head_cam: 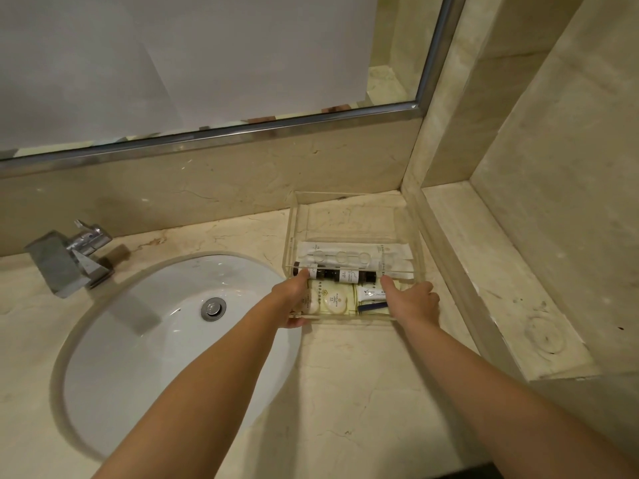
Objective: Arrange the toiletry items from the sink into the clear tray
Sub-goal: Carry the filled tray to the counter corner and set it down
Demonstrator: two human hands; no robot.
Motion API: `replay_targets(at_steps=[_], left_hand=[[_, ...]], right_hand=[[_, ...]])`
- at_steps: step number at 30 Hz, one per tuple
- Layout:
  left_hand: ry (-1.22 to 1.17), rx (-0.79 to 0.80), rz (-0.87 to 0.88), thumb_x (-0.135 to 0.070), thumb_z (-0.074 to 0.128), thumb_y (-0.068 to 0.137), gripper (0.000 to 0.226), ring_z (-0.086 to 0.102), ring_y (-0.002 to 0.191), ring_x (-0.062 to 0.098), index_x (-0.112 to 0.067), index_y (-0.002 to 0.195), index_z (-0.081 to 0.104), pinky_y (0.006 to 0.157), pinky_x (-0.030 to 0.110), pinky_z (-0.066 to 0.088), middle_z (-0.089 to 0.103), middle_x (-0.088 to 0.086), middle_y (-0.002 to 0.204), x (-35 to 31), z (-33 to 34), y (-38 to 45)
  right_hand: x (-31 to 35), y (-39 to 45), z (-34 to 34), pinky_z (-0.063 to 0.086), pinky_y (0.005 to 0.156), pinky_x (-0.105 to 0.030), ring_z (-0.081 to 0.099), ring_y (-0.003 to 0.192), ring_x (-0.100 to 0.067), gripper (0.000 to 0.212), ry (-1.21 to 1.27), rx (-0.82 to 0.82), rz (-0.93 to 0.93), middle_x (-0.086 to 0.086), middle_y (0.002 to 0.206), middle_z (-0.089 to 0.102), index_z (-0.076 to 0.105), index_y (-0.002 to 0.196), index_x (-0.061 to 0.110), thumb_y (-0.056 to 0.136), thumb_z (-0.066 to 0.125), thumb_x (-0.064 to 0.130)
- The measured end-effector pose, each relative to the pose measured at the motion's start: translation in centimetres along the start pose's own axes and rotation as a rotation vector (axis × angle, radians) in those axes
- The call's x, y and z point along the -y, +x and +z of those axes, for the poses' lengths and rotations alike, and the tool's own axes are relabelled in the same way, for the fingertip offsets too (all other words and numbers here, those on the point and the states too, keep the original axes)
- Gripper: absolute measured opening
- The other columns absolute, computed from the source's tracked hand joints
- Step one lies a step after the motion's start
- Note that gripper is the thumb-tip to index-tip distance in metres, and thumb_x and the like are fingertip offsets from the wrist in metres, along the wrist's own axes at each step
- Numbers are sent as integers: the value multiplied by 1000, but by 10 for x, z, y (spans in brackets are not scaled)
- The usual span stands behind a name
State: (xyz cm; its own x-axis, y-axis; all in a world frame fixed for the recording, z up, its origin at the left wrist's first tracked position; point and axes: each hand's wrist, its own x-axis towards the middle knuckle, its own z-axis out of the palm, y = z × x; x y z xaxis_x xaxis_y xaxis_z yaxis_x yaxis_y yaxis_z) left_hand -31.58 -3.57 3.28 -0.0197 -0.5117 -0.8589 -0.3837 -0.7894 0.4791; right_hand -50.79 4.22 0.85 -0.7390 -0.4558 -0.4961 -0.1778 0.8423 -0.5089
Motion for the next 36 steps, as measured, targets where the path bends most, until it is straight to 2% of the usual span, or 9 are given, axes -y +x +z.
replay_targets(at_steps=[7, 13, 16, 19, 21, 23, 25, 31, 36], left_hand=[[-9, -50, -9, -58, 34, 92, 56, 62, 78, 23, -12, 113, 58, 52, 24, 46, 64, 10, 98, 0, 3, 5], [-20, -48, -6, -52, 55, 86, 52, 61, 77, 22, -12, 120, 55, 45, 25, 46, 65, 12, 112, 1, 4, 4], [-33, -85, 13, -51, 67, 75, 68, 61, 88, 25, -12, 127, 48, 45, 26, 50, 59, 12, 117, 3, 6, 6], [-61, -157, 26, -55, 75, 62, 88, 60, 99, 28, -11, 131, 42, 60, 35, 59, 55, 11, 120, 3, 11, 11], [-78, -208, 28, -55, 79, 61, 91, 58, 104, 30, -11, 130, 40, 67, 38, 60, 54, 11, 120, 3, 14, 12], [-76, -234, 36, -54, 79, 63, 91, 56, 108, 31, -10, 131, 38, 64, 37, 58, 53, 12, 122, 3, 16, 14], [-80, -240, 41, -51, 79, 66, 89, 55, 112, 31, -9, 132, 36, 57, 36, 52, 52, 12, 125, 3, 18, 16], [-82, -281, 47, -53, 79, 65, 92, 52, 116, 33, -8, 132, 34, 67, 38, 52, 49, 15, 129, 1, 19, 21], [-93, -269, 41, -52, 79, 66, 92, 52, 116, 33, -9, 133, 34, 69, 38, 52, 49, 14, 130, 0, 19, 22]], right_hand=[[0, 1, -2, 41, 101, -52, 42, 128, -38, 88, 47, 5, -13, -17, 143, 38, 27, 143, 8, 79, 58, 60], [-2, -3, -3, 44, 96, -50, 43, 125, -36, 81, 26, -8, -36, -15, 140, 40, 30, 140, 9, 81, 55, 58], [-5, -6, -3, 46, 87, -46, 47, 119, -34, 72, 17, 2, -52, -13, 135, 42, 34, 136, 10, 82, 55, 53], [-7, -7, -4, 47, 85, -45, 49, 115, -33, 70, 18, 14, -61, -12, 134, 41, 34, 135, 10, 82, 55, 51], [-8, -6, -4, 46, 85, -44, 48, 115, -32, 69, 18, 12, -69, -12, 134, 41, 35, 134, 9, 83, 55, 50], [-9, -6, -4, 45, 85, -43, 48, 116, -32, 68, 24, 10, -76, -12, 134, 41, 35, 134, 9, 83, 56, 50], [-8, -6, -3, 46, 86, -44, 48, 116, -31, 70, 36, 6, -78, -11, 134, 42, 35, 134, 10, 82, 55, 51], [-6, -6, 0, 46, 87, -45, 46, 119, -32, 79, 16, -29, -68, -11, 134, 41, 34, 135, 10, 77, 58, 58], [1, -16, 8, 40, 97, -47, 35, 131, -34, 106, -68, -101, -80, -12, 145, 33, 20, 146, 11, 68, 68, 65]])
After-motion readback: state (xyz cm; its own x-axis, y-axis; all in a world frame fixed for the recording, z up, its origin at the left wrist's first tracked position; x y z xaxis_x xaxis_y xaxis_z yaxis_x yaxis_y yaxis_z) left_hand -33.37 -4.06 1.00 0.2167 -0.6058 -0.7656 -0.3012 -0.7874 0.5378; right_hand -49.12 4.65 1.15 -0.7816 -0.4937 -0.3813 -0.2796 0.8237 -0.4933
